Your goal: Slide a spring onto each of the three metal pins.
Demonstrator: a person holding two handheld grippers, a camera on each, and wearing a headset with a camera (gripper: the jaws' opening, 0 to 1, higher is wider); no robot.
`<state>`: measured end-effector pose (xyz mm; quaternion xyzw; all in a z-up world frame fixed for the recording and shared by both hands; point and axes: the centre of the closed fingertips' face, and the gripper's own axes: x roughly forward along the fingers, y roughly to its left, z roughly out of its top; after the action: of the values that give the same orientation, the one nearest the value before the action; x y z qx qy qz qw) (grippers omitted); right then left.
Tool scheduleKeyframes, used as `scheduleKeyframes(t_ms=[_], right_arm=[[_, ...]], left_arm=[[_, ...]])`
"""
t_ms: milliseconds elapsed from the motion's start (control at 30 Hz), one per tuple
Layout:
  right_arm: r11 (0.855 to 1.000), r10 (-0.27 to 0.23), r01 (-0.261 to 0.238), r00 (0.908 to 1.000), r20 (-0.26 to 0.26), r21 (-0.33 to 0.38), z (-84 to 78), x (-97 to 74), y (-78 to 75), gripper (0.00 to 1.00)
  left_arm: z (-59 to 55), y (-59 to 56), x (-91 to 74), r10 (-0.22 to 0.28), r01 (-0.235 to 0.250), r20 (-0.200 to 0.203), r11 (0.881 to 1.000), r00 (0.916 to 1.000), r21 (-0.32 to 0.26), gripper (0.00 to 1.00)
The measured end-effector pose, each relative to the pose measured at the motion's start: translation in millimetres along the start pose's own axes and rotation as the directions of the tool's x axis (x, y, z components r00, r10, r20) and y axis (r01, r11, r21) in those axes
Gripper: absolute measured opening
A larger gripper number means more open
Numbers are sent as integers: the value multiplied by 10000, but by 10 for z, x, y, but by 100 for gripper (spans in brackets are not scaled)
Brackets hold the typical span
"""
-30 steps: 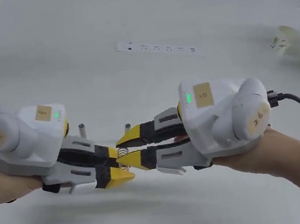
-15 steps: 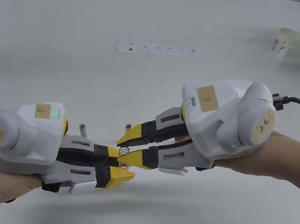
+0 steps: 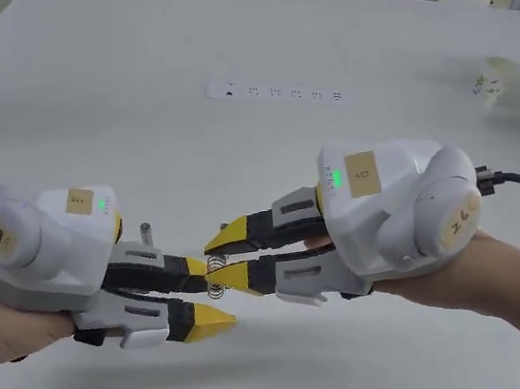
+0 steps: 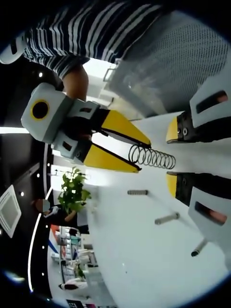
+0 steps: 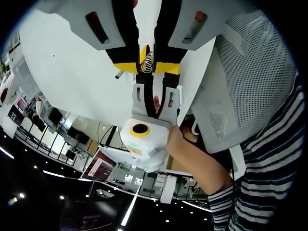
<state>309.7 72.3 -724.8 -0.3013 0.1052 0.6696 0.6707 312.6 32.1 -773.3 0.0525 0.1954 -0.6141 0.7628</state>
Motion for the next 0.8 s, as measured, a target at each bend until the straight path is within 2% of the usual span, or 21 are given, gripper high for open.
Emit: scheduleKeyframes(t_ms=[533, 800], right_arm=[[9999, -153, 153, 9999, -48, -3, -16, -22, -23, 8], [9997, -262, 262, 9996, -96, -3, -31, -24, -47, 8]], left_arm=[[-44, 22, -78, 309, -310, -28, 9994, 9995, -120, 25], [-100, 70, -166, 564, -569, -152, 9978, 9983, -348, 34]])
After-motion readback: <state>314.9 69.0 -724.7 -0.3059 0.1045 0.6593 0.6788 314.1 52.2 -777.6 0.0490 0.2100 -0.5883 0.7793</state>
